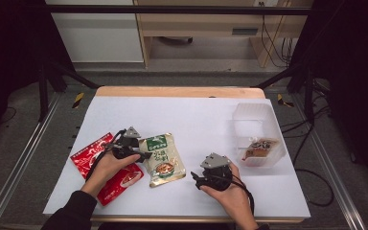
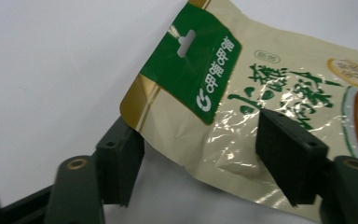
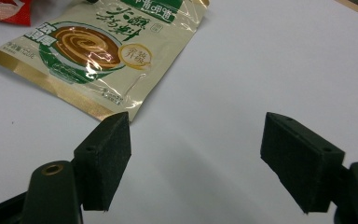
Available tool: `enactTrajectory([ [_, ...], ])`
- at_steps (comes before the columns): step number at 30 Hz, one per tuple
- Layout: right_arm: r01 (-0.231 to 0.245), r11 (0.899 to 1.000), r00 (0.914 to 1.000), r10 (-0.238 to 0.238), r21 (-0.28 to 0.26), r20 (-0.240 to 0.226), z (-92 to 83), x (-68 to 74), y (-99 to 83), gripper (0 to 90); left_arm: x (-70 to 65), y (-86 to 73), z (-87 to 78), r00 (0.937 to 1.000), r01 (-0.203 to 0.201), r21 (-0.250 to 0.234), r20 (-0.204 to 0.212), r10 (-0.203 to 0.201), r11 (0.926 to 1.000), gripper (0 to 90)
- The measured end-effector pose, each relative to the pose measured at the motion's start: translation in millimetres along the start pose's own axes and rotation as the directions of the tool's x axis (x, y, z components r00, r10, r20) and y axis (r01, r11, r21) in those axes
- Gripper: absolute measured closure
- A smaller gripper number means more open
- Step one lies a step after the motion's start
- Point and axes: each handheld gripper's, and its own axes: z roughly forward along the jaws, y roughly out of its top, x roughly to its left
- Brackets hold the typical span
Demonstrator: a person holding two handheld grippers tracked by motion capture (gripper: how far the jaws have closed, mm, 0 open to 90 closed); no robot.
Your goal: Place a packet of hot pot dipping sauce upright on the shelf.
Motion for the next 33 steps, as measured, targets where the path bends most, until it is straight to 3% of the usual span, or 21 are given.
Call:
enactTrajectory([
  [1,0.001,1.0,1.0,-0.001,0.0,0.0,-0.1,0.0,-0.1,24.9,-4.0,1.5,-3.0,0.9998,0.008,-0.008,0.02,-0.007,0.9999,38.3],
  [5,0.002,1.0,1.0,-0.001,0.009,-0.004,0.8,0.5,-0.5,24.9,-10.4,4.6,-8.0,0.9997,-0.024,-0.005,0.003,0.024,0.9997,43.9],
  [9,0.009,1.0,1.0,-0.009,0.008,-0.003,1.2,1.1,-0.1,24.9,-10.5,3.7,-6.5,0.9985,-0.028,-0.022,-0.048,0.027,0.9994,58.0],
  [17,0.007,1.0,1.0,-0.007,0.007,0.0,0.4,-0.1,-0.3,24.9,-10.0,2.5,-8.1,0.9972,-0.042,-0.022,-0.063,0.04,0.9989,88.0],
  [25,0.011,1.0,0.9999,-0.011,0.002,0.004,-0.1,-0.3,-0.3,24.8,-16.2,4.3,-12.4,0.9938,-0.072,-0.035,-0.087,0.069,0.9968,90.0],
  [33,0.013,1.0,0.9999,-0.013,0.003,0.003,-0.2,0.3,-0.2,24.6,-17.8,7.8,-20.1,0.9934,-0.082,-0.064,-0.086,0.077,0.9945,90.0],
])
